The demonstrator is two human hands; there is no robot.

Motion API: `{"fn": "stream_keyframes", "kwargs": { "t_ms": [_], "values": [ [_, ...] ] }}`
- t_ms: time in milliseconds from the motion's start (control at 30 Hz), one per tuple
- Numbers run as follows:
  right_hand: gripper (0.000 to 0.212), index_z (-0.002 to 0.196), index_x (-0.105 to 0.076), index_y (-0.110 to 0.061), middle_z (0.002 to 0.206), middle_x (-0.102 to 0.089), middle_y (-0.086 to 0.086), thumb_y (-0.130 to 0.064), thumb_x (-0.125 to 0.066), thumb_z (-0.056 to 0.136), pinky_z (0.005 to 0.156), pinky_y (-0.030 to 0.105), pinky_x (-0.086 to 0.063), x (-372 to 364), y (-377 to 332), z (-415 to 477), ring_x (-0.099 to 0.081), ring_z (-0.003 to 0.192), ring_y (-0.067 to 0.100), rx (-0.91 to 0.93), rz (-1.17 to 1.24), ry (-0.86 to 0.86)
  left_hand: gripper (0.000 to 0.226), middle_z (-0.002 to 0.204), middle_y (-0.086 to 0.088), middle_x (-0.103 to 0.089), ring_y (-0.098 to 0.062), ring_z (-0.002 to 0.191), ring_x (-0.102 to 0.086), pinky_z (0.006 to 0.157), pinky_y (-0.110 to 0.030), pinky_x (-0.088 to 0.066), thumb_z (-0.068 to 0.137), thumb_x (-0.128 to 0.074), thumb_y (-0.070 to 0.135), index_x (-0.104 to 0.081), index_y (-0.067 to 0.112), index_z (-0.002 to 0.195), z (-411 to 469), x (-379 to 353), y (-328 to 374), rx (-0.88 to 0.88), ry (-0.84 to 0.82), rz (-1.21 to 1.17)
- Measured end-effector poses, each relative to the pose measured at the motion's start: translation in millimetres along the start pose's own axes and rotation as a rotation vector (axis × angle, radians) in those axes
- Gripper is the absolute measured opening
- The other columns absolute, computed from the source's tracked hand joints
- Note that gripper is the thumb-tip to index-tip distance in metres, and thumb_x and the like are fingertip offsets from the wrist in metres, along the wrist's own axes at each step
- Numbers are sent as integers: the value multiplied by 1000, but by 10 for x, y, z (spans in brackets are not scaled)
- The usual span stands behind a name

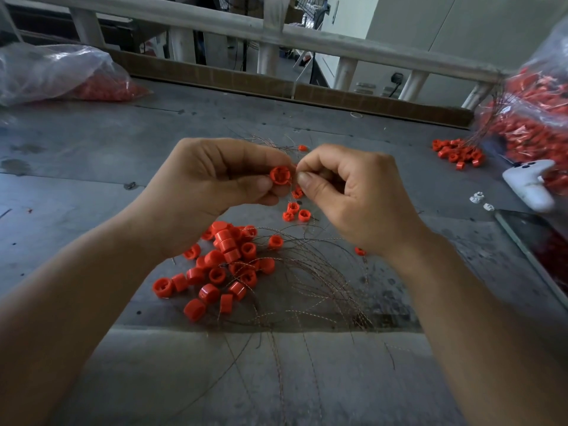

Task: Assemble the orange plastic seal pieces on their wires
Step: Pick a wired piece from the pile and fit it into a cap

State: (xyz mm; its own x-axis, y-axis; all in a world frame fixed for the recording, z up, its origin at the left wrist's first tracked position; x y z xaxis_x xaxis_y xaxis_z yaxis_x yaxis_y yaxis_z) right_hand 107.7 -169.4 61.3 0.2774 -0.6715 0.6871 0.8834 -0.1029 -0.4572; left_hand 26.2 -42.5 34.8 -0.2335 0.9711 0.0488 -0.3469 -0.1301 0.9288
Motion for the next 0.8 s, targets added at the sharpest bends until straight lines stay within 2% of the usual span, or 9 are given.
{"fn": "stream_keyframes", "kwargs": {
  "t_ms": [133,300,400,800],
  "values": [
    [10,78,-65,-9,56,-50,-17,-12,-57,83,51,10,-38,-9,2,-3,-50,56,2,3,3,-1,28,88,3,-74,-14,86,-70,71,-18,-53,68,-64,14,-70,22,95,-1,-2,14,-6,-2,31],
    [9,78,-66,-10,55,-48,-19,-12,-58,83,51,9,-38,-15,11,-12,-49,54,-1,-4,7,-4,27,87,2,-74,-15,84,-70,71,-18,-54,67,-64,14,-72,24,91,1,-1,8,-6,13,17],
    [9,79,-66,-10,54,-45,-21,-13,-58,83,51,8,-36,-12,14,-9,-49,51,-4,-8,14,-5,29,88,2,-74,-15,86,-70,72,-19,-54,69,-64,12,-70,23,95,1,-5,9,-5,-1,10],
    [9,80,-66,-11,55,-48,-18,-13,-58,84,51,11,-39,-18,5,-6,-50,56,2,-16,10,-17,30,89,1,-74,-16,86,-70,71,-18,-54,65,-63,17,-70,20,94,-6,-6,29,-6,3,15]
  ]
}}
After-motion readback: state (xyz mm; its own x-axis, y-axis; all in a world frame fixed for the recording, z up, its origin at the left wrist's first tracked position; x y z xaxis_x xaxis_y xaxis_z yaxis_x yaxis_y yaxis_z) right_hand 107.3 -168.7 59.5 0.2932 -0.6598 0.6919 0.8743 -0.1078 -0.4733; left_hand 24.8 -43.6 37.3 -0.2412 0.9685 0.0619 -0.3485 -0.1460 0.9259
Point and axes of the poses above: each hand's wrist, its own z-axis towards the middle knuckle, its own x-axis out of the back of the hand, y = z × x, the point moved 4 cm from there along z, towards the middle knuckle
